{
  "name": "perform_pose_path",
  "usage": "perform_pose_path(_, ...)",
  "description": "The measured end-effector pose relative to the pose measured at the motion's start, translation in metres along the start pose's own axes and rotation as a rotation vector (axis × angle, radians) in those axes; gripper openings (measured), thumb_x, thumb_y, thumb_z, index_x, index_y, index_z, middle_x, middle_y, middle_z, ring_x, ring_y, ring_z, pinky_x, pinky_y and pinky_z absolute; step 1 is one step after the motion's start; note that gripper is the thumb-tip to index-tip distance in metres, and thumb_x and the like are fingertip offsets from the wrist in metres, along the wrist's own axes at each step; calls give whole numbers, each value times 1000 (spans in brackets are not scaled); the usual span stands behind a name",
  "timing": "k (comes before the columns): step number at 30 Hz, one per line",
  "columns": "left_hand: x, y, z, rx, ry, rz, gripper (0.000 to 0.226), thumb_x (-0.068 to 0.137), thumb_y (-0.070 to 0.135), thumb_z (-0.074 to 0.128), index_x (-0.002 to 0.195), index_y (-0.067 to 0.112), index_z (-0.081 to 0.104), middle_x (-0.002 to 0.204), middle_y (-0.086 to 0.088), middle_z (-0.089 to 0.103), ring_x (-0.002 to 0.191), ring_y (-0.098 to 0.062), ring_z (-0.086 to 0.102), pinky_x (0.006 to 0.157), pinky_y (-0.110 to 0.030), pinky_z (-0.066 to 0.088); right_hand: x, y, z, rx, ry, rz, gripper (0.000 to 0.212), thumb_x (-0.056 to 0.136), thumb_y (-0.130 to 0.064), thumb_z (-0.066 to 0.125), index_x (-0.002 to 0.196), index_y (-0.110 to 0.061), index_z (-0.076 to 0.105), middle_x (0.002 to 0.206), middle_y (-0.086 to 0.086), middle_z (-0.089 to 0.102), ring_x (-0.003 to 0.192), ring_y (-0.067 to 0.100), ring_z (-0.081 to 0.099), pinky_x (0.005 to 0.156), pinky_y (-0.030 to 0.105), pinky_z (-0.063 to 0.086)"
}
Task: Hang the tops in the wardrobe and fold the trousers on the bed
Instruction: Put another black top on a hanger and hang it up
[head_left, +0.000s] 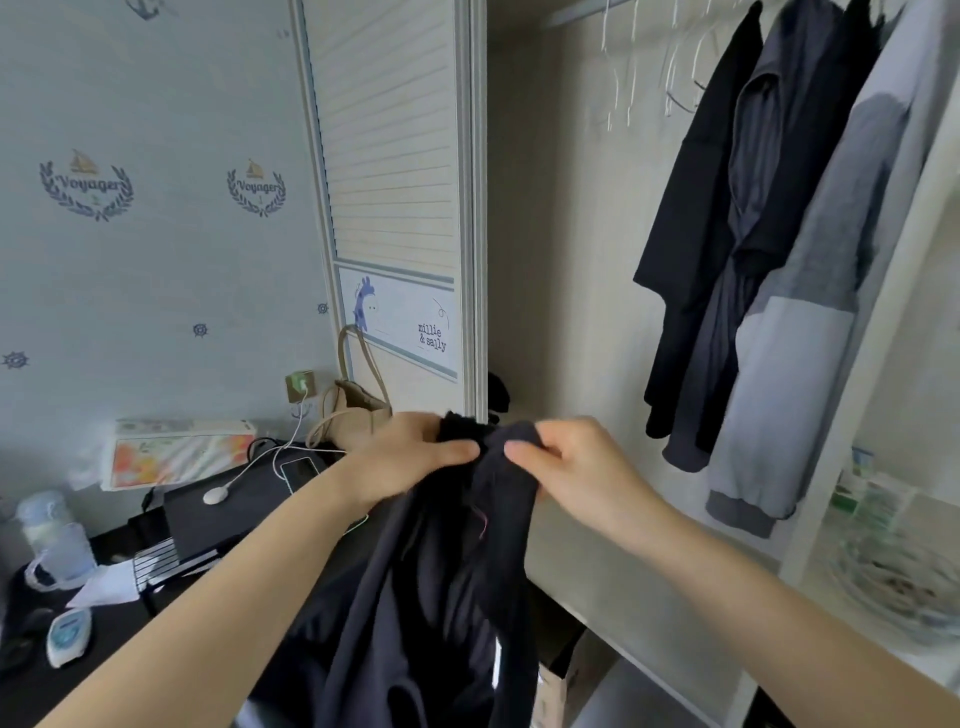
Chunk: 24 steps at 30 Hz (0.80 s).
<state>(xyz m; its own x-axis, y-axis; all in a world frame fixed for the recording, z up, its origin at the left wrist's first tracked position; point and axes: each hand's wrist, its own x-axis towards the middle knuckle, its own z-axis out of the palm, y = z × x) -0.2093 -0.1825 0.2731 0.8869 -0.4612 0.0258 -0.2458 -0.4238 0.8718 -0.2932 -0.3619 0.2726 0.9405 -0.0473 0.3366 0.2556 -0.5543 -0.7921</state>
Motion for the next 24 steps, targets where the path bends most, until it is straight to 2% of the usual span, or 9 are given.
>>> perform_pose_path(3,-8,-1,16,147,-229,-41,47,84,63,58,106,24,70,103,7,73,99,-11,68,92,-27,51,10,-7,-9,281,170,85,23,92,-12,57,90,9,66,82,21,72,73,25,72,80,47,57)
perform_pose_path(6,-12,2,31,116,-282,-45,15,97,42,53,106,31,56,108,12,66,92,6,58,85,-8,46,19,-10,-19,377,288,129,24,94,-14,57,94,9,66,84,19,73,71,23,73,86,48,55)
perform_pose_path(8,-7,-2,40,126,-222,77,7,94,29,62,102,29,60,94,19,69,83,9,60,74,-8,45,23,-16,-26,395,301,90,21,95,-14,56,91,2,68,84,16,73,73,24,73,86,48,55)
perform_pose_path(10,-7,-1,49,53,-158,190,17,90,12,67,99,25,61,77,23,68,77,7,62,70,-8,45,27,-22,-34,429,308,79,22,96,-11,53,91,5,67,87,20,72,75,27,73,81,44,58)
perform_pose_path(13,-3,6,57,-91,-18,359,38,89,-6,63,119,18,61,93,10,72,87,-4,65,77,-17,50,34,-26,-48,444,300,108,24,97,-11,52,93,9,64,92,26,69,76,29,72,71,36,60)
perform_pose_path(14,0,10,59,-103,49,407,31,90,-9,58,113,10,65,94,1,72,86,-9,65,77,-21,51,35,-25,-51,437,286,121,25,97,-12,52,93,10,64,93,26,69,77,29,72,69,34,60)
perform_pose_path(16,5,16,61,-88,181,414,23,86,-17,45,87,-6,65,75,-10,64,68,-10,55,66,-24,44,35,-21,-56,410,258,149,25,97,-13,52,94,10,64,94,25,69,77,27,72,66,31,60)
perform_pose_path(20,12,34,62,-69,272,380,22,83,-16,42,69,-9,57,57,-4,47,53,-4,39,50,-18,31,32,-6,-66,418,198,242,28,97,-15,53,99,11,63,97,23,71,82,26,73,71,31,60)
perform_pose_path(24,24,61,65,157,356,442,16,83,1,57,72,9,66,61,-2,62,59,-15,54,57,-23,42,23,2,-69,534,-58,273,15,91,-8,57,102,-3,66,97,11,71,95,22,70,90,38,55)
